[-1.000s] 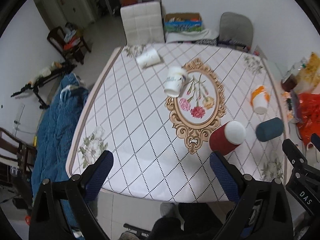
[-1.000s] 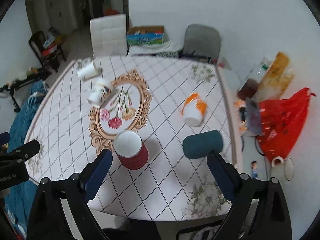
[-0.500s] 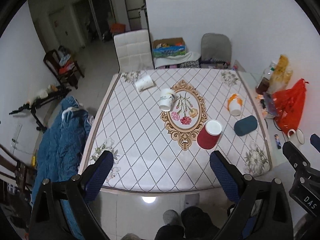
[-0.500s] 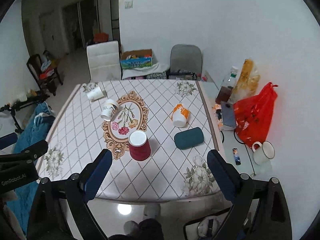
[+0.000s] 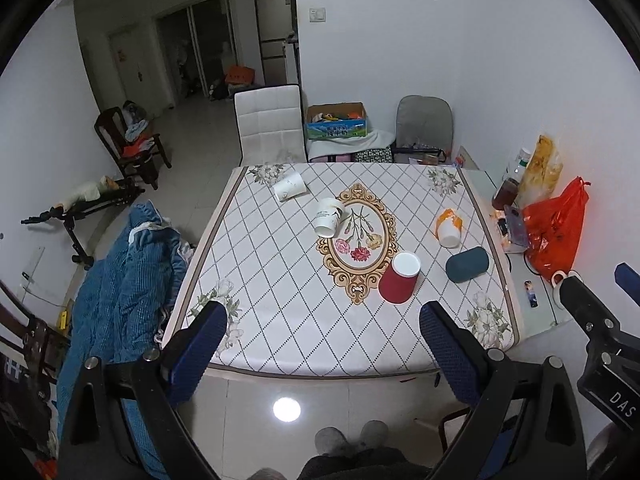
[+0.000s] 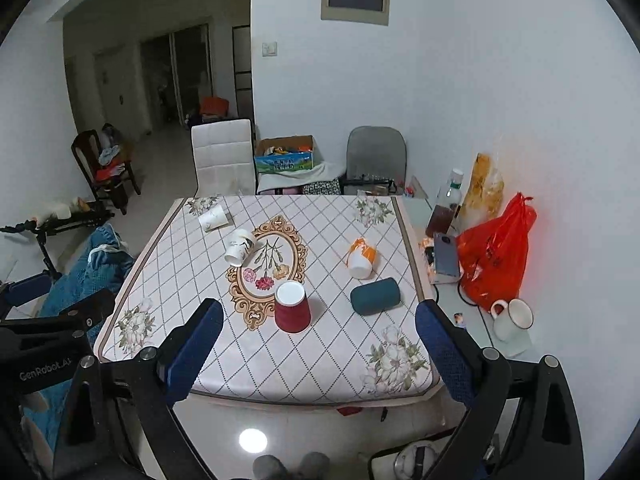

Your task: Flip cup upside down

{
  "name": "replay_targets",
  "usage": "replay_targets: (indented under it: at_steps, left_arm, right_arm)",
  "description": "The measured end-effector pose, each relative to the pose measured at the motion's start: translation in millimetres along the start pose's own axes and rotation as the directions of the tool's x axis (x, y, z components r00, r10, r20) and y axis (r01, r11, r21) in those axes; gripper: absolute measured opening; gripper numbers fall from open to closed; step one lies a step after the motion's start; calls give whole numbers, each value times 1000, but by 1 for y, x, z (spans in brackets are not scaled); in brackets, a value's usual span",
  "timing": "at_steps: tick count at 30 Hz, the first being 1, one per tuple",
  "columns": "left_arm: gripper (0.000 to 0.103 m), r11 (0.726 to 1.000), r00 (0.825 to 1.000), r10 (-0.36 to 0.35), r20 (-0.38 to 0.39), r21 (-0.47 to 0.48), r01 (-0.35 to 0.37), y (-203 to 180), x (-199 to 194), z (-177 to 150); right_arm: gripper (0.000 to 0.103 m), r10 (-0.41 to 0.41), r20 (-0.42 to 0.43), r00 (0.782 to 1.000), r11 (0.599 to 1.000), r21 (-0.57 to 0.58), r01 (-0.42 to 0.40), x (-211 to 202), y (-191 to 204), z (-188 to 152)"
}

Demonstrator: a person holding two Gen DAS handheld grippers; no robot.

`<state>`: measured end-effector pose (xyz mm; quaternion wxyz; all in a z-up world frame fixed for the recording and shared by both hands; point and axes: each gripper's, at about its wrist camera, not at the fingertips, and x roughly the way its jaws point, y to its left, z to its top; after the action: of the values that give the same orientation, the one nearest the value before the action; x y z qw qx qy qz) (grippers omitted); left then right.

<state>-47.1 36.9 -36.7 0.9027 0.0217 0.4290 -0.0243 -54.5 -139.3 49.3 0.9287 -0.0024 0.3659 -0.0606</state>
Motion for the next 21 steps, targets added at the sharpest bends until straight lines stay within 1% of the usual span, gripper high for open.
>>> replay_targets:
  at_steps: [4,7,17,21]
  left_arm:
    - [99,1000,1000,10,-1,-1,-10,-2,-4,-4]
    - [99,1000,1000,11,-7,-9,-11,-4,-5,-7]
    - [99,1000,1000,20,-19,-5,-20,-9,-6,-13]
    - [99,1000,1000,11,-26,-7,-11,-9,-4,-14]
  right_arm:
    - [99,14,-1,1000,1000,-12,-14,-6,-4,1]
    - [99,21,-12,1000,1000,-12,-22,-1,-7,3]
    - [101,12,-39,999,1000,-4,-13,7,-17,-1]
    - [101,9,-51,999,1000,-3,-9,10,-19,-4]
